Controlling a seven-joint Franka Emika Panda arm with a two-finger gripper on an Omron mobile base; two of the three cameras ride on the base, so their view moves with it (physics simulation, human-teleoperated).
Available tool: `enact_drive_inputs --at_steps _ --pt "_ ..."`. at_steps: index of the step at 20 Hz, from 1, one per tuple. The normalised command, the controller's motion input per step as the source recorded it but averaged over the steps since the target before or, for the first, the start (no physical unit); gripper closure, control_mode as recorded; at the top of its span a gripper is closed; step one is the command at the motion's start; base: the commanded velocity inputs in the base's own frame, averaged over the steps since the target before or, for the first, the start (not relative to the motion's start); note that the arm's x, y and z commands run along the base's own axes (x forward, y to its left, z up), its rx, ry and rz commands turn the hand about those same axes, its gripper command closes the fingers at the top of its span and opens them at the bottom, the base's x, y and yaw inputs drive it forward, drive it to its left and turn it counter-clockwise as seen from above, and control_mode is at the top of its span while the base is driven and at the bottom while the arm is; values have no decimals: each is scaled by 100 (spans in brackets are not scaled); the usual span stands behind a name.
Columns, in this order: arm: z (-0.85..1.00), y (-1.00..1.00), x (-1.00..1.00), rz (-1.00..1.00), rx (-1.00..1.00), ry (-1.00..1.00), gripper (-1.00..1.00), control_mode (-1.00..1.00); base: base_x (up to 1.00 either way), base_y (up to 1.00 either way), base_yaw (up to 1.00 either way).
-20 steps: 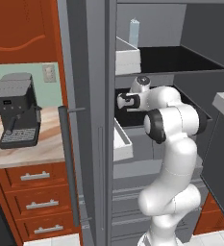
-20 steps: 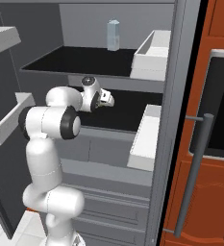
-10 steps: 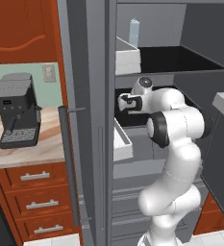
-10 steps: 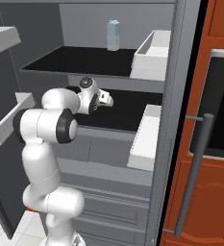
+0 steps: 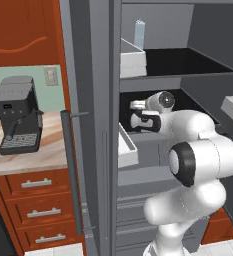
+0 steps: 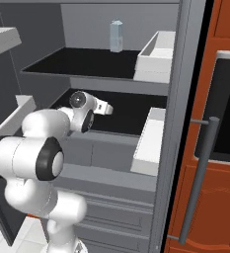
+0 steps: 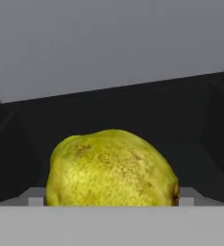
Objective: Pick the orange and pear from the fridge and place them on the plate next to the blender to make a fruit smoothie.
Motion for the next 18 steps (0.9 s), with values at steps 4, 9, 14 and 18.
enact_drive_inputs --at_steps 4,9,14,18 --pt "84 -6 -100 -1 2 -7 100 -100 0 0 0" --pt "95 -1 -100 -4 0 3 100 -100 0 0 0" --pt "75 -10 -100 -4 0 18 100 -100 0 0 0" --pt "44 -15 -100 0 0 29 100 -100 0 0 0"
